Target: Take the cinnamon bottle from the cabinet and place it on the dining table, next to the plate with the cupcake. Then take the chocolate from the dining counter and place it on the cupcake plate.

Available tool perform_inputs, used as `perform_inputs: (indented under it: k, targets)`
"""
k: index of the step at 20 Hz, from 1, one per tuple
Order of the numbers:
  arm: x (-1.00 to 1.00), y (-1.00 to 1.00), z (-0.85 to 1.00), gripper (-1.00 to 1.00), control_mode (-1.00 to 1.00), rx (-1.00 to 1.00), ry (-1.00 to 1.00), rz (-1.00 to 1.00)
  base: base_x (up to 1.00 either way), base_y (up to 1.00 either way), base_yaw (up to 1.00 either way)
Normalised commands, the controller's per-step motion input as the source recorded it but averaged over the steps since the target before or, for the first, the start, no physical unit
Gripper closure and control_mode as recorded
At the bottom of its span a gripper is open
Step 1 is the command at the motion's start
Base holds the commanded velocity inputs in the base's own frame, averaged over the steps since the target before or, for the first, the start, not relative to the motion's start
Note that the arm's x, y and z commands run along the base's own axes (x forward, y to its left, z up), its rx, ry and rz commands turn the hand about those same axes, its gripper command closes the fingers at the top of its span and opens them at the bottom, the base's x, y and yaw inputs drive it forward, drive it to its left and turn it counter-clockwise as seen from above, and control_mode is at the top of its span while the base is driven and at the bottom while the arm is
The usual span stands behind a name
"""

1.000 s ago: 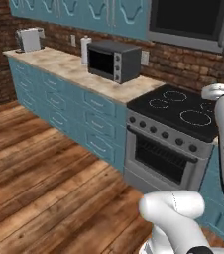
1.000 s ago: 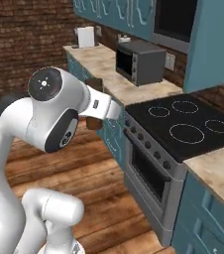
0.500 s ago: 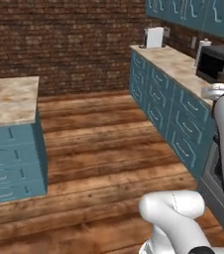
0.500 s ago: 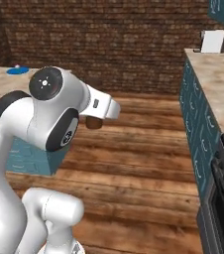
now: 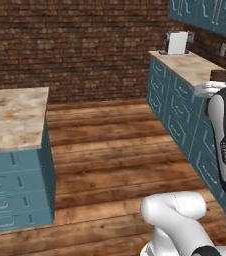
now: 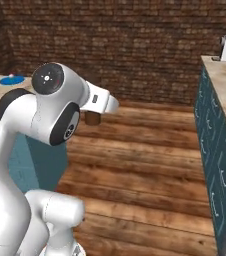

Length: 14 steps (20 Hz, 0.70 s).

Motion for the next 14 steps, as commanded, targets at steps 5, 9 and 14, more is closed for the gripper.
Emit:
perform_inputs:
  k: [5,9,14]
  targets:
    - [0.00,0.00,0.00,1.00,1.00,0.00,0.00,0.00,1.00,0.00,0.00]
    - [0.00,0.00,0.00,1.00,1.00,0.00,0.00,0.00,1.00,0.00,0.00]
    - [0.00,0.00,0.00,1.00,1.00,0.00,0.00,0.00,1.00,0.00,0.07]
